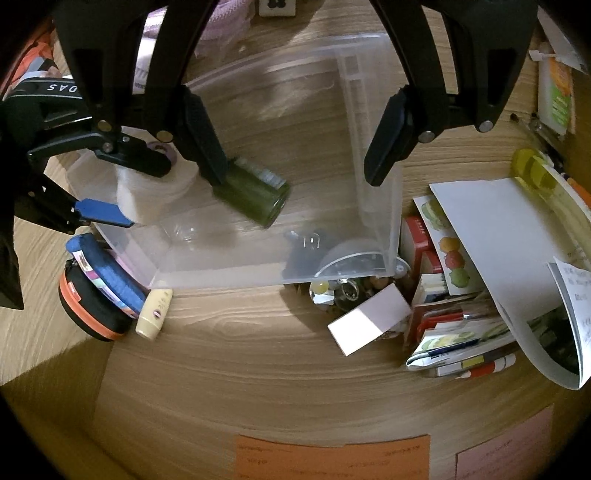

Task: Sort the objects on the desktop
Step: 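Lower the bottle into the clear bin with left gripper while right gripper drops the jar in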

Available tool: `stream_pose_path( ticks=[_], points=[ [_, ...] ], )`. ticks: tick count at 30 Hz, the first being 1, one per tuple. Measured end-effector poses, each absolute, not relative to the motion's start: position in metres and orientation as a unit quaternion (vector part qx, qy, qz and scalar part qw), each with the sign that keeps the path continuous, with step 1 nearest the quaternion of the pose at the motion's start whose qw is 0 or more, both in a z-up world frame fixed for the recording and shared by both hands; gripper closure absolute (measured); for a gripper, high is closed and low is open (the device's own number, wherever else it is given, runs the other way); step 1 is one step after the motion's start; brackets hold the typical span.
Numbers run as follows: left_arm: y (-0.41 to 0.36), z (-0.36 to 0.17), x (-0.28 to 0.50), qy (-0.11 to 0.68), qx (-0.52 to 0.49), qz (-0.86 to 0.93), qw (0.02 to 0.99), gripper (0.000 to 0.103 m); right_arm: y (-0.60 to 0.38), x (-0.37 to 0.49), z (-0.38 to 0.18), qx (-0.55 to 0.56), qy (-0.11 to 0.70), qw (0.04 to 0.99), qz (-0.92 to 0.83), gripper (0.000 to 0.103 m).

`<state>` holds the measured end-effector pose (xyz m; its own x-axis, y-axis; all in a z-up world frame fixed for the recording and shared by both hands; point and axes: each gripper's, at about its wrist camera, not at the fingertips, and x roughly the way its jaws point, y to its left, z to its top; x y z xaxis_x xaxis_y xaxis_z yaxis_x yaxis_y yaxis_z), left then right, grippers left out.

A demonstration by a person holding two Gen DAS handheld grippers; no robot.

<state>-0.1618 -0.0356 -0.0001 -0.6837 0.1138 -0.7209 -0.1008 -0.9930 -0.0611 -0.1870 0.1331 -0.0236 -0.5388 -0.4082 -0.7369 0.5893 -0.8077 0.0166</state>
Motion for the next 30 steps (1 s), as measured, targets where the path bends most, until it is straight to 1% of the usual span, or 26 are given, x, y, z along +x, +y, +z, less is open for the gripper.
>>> stream_pose_path(
  ticks=[5,9,15,18,20,22,24,27,30],
  points=[
    [-0.038,0.001,-0.162,-0.011,-0.393,0.918,0.06,0.024,0.134,-0.183,-0.02,0.37,0.116,0.284,-0.877,0.035],
    [-0.037,0.003,-0.16,-0.011,-0.386,0.921,0.056,0.023,0.136,-0.179,-0.015,0.357,0.107,0.287,-0.882,0.028],
    [-0.041,0.021,-0.149,-0.002,-0.35,0.936,0.034,0.023,0.142,-0.173,-0.001,0.337,0.093,0.278,-0.895,0.027],
    [-0.042,0.03,-0.141,-0.005,-0.342,0.939,0.035,0.017,0.146,-0.166,0.011,0.321,0.091,0.27,-0.903,0.023],
    [-0.043,0.035,-0.135,-0.006,-0.338,0.941,0.035,0.015,0.149,-0.158,0.019,0.306,0.091,0.268,-0.909,0.022],
    [-0.044,0.041,-0.128,-0.006,-0.332,0.943,0.033,0.009,0.151,-0.149,0.027,0.293,0.092,0.265,-0.914,0.017],
    [-0.045,0.048,-0.119,-0.008,-0.323,0.946,0.031,0.007,0.154,-0.138,0.034,0.282,0.093,0.262,-0.918,0.014],
    [-0.048,0.057,-0.102,-0.013,-0.314,0.949,0.028,0.003,0.159,-0.122,0.041,0.267,0.101,0.258,-0.923,0.013],
    [-0.05,0.061,-0.086,-0.014,-0.309,0.951,0.021,0.002,0.167,-0.107,0.045,0.257,0.106,0.254,-0.926,0.009]
  ],
)
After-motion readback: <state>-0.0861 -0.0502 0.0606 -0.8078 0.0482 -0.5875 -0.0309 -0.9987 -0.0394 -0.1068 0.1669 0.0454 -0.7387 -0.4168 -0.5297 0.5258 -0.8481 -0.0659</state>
